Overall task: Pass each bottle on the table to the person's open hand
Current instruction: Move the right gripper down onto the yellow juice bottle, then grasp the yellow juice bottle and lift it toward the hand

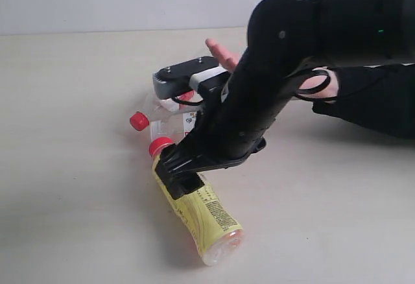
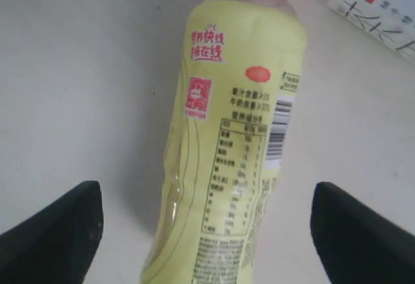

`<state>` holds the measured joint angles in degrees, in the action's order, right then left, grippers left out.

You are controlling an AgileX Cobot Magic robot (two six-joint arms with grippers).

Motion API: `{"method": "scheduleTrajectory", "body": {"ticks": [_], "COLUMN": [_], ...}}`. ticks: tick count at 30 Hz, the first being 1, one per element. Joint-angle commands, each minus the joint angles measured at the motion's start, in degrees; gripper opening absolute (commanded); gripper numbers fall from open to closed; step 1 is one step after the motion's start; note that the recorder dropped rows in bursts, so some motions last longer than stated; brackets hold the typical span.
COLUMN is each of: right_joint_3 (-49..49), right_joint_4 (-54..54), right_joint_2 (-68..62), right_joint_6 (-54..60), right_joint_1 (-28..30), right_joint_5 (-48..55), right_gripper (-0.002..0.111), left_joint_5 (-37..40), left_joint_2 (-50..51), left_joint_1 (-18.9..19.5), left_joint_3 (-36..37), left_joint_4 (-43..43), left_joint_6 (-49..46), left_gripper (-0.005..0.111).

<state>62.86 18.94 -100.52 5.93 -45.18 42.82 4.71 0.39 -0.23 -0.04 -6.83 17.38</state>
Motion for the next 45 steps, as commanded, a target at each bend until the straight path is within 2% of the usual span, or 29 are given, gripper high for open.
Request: {"method": "scheduleTrajectory", "body": {"ticks": [1, 11, 13, 15, 19, 22, 45], "right_joint_3": [2.92, 3.89, 3.89, 3.89, 3.89, 3.89, 3.77], "right_joint_4": [-1.68, -1.79, -1.79, -1.01, -1.01, 0.41, 1.80], "right_joint_2": [-5.16, -12.90, -12.90, -12.90, -12.72, -11.99, 13.36], "right_joint_6": [-1.11, -1.11, -1.11, -1.11, -3.24, -3.50, -0.54], "right_joint_1": [-1.45, -1.84, -1.84, -1.84, -1.84, -1.84, -2.09], "right_joint_5": [0.19, 0.65, 0.76, 1.48, 4.30, 5.31, 10.42], "right_gripper": [0.083, 0.082, 0.077, 0.063, 0.020, 0.000, 0.000], "left_joint_5": [0.09, 0.09, 0.09, 0.09, 0.09, 0.09, 0.09], "left_joint_2": [-0.39, -0.39, -0.39, -0.39, -0.39, -0.39, -0.39], "left_joint_1": [0.23, 0.23, 0.23, 0.23, 0.23, 0.23, 0.23], "left_joint_3": [0.04, 0.04, 0.04, 0.04, 0.04, 0.04, 0.04], "left_joint_4": [-0.11, -0.11, -0.11, -0.11, -0.11, -0.11, -0.11], "left_joint_6": [-0.21, -0.21, -0.21, -0.21, -0.21, -0.21, -0.21], "left_gripper": [0.000, 0.000, 0.000, 0.000, 0.000, 0.000, 0.000]}}
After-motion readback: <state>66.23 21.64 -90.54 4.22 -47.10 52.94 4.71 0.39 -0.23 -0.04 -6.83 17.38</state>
